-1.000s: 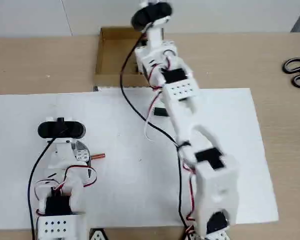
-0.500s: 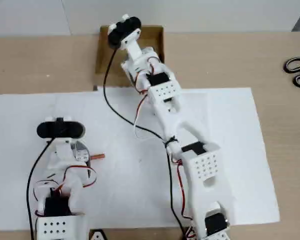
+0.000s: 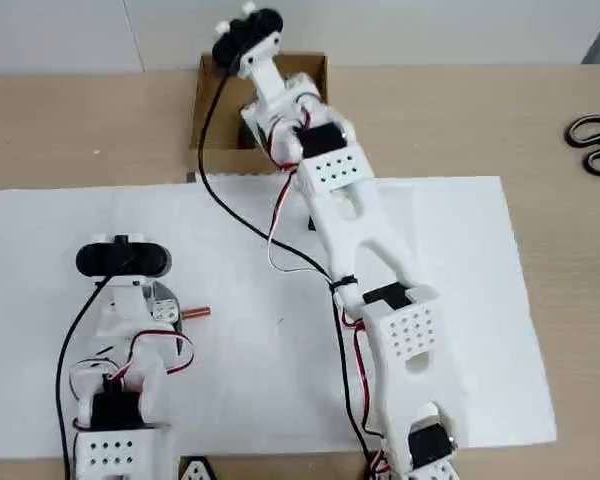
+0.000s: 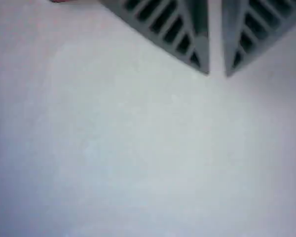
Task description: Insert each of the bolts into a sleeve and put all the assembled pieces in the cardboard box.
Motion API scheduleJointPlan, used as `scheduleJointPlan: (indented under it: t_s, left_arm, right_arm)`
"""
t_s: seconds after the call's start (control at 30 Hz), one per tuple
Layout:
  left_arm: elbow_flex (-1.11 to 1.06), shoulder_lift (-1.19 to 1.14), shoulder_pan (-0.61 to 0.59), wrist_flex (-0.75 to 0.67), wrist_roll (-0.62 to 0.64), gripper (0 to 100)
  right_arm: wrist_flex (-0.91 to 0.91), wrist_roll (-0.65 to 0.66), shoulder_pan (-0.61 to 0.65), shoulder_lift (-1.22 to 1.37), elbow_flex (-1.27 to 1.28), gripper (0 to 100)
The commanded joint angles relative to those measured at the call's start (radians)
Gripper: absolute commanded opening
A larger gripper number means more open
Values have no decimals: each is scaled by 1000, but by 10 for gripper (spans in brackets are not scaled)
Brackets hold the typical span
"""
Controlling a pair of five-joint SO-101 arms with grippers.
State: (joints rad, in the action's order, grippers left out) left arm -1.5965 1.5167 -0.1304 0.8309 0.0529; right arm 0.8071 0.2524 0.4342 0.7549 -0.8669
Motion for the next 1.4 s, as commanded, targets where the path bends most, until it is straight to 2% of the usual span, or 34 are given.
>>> scheduleJointPlan:
  t_s: [0.0, 0.23, 0.37, 0.5, 0.67, 1.07, 1.37]
  left_arm:
    - [2, 9, -8, -21, 2, 6]
    - [2, 9, -8, -21, 2, 6]
    - [2, 9, -8, -21, 2, 6]
    - [2, 9, -8, -21, 2, 6]
    - [2, 9, -8, -21, 2, 6]
    - [2, 9, -8, -21, 2, 6]
    - [1, 9, -44, -20, 2, 6]
  right_arm:
    - [252, 5, 2, -30, -209, 177]
    - [685, 5, -2, -28, -387, 6]
    - [866, 9, -10, -24, -430, 17]
    - [872, 52, -65, -28, -396, 28]
    - [875, 295, -110, -22, -287, 59]
    - [871, 692, -142, -21, -77, 119]
    - [858, 783, -136, 39, -60, 117]
